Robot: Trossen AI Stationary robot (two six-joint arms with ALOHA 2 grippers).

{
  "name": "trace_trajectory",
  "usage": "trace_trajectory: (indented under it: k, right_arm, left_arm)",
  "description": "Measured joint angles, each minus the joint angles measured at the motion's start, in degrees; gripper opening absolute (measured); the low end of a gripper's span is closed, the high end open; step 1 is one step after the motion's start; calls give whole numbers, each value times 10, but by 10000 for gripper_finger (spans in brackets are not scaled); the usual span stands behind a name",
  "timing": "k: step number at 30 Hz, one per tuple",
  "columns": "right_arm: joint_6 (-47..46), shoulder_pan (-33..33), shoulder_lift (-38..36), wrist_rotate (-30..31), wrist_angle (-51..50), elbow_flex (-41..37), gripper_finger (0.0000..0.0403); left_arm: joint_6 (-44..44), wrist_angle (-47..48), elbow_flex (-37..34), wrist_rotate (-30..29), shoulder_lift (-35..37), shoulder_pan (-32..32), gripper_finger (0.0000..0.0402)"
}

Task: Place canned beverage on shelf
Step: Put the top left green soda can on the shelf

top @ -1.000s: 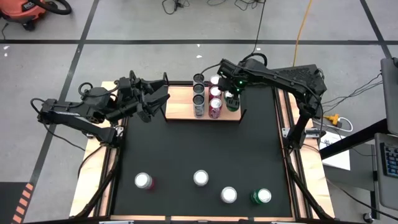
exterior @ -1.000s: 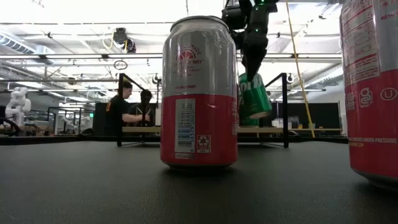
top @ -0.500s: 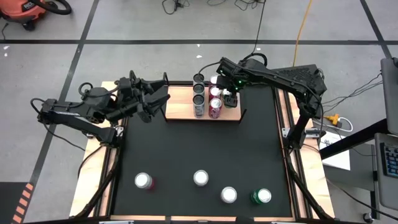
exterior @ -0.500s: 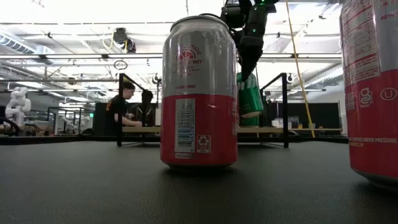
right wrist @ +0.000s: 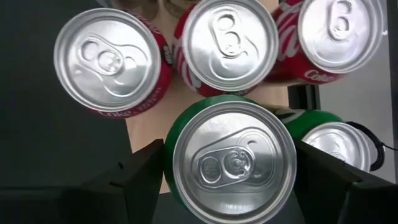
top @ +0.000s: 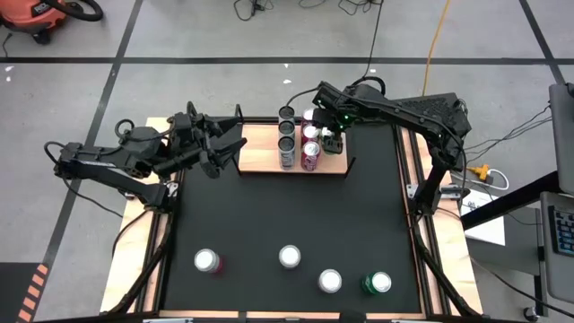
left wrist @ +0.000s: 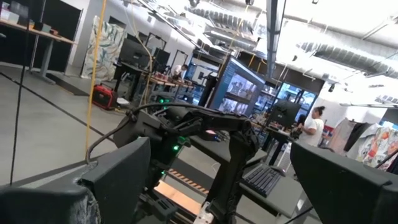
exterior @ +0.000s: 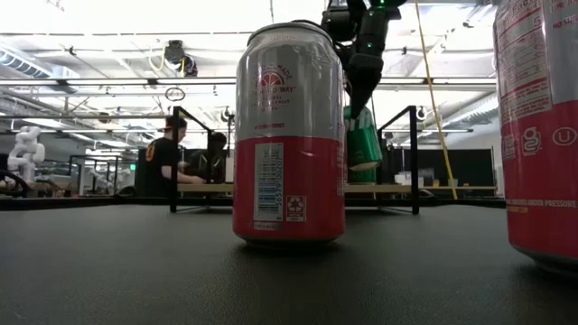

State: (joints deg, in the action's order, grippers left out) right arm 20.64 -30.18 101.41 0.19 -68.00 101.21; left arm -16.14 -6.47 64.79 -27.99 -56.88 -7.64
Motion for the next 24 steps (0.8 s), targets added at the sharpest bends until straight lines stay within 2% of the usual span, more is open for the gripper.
trace_trajectory:
  k: [13,24]
  right_arm:
    - [17,-5,-1,0,0,-46,270]
    - [26,-5,-1,13,9,-47,271]
  left_arm:
    - [0,-1,0,8,0,0,387]
    - [0,-1,0,8,0,0,387]
